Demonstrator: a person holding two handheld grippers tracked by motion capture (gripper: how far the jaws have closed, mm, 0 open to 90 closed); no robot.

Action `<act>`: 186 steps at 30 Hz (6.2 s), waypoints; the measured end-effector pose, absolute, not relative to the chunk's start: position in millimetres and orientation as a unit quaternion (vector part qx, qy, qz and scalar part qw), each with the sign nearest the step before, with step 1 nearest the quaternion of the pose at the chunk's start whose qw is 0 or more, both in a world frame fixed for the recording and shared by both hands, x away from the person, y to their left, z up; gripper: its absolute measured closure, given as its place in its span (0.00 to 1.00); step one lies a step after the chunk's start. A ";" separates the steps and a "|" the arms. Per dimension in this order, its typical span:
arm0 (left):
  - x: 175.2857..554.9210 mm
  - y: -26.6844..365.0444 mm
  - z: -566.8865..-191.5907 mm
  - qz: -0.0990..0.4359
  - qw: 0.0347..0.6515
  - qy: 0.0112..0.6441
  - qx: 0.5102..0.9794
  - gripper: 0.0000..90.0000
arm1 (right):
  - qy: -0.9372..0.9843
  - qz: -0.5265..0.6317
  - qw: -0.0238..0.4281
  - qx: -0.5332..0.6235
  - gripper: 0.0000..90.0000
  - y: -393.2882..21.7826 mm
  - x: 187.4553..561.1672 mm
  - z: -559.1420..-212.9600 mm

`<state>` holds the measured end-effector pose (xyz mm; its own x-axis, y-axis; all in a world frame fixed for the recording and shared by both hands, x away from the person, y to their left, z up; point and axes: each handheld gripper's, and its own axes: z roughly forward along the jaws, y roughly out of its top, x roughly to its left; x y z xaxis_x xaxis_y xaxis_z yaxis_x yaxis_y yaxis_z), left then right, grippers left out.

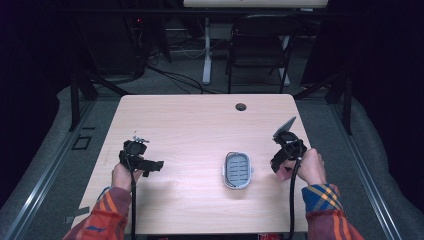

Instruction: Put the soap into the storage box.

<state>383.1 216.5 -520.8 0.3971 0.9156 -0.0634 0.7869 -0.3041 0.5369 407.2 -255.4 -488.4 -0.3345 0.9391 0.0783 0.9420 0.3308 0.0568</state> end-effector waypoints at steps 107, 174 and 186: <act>382.4 212.6 -520.7 0.125 0.257 0.517 0.806 0.00 | -0.877 0.049 0.036 -0.477 0.42 -110.7 443.0 -484.9; 381.7 209.7 -521.7 0.125 0.250 0.510 0.814 0.01 | -0.879 -0.094 -0.043 -0.465 0.15 -184.1 396.1 -446.4; 381.2 209.6 -522.2 0.125 0.250 0.511 0.813 0.01 | -0.871 -0.140 -0.101 -0.461 0.01 -226.8 366.9 -445.2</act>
<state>381.2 209.6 -522.2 0.4474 0.8928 -0.0521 0.7681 -0.3538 0.5337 366.9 -226.8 -445.2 -0.5554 0.8303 -0.0460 0.7738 0.5363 0.3370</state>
